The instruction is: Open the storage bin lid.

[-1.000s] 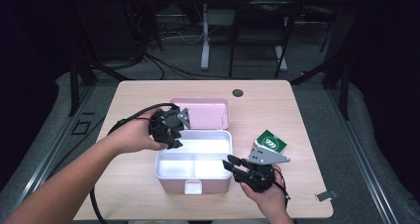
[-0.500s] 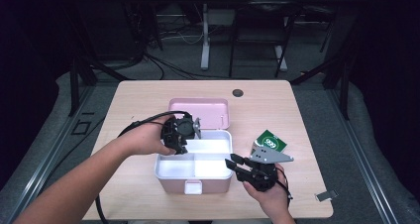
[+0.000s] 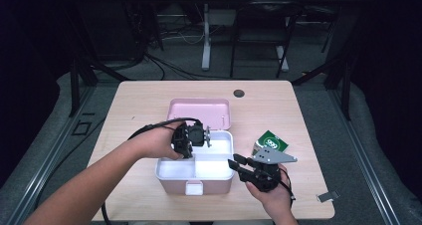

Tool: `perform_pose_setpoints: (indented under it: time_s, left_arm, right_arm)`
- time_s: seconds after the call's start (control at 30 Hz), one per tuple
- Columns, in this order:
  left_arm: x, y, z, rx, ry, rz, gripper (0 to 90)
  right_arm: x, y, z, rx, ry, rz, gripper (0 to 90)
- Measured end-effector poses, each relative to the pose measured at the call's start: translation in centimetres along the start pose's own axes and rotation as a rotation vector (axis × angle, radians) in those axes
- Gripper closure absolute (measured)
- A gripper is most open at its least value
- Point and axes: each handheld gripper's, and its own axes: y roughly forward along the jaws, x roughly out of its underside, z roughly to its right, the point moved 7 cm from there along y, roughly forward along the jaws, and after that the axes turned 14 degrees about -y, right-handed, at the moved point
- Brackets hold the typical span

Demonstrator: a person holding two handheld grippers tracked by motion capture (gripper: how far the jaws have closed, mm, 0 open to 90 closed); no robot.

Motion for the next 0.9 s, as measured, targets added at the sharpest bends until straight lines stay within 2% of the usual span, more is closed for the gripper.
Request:
perform_pose_setpoints:
  time_s: [0.23, 0.5, 0.73, 0.9]
  left_arm:
    - [-0.5, 0.6, 0.3, -0.002, 0.027, -0.016, 81.1]
    - [-0.8, 1.2, 0.2, -0.003, 0.033, -0.021, 84.5]
    - [-0.9, 2.2, 0.2, -0.003, 0.041, -0.054, 85.3]
    - [-1.0, 2.4, 0.1, 0.002, 0.041, -0.056, 86.1]
  right_arm:
    - [0.0, -0.1, 0.2, 0.006, 0.007, 0.008, 70.2]
    - [0.2, -0.2, 0.3, 0.007, 0.008, 0.001, 70.1]
    - [0.2, -0.1, 0.4, 0.010, 0.006, 0.005, 70.1]
    - [0.3, -0.1, 0.3, 0.010, 0.006, -0.002, 70.0]
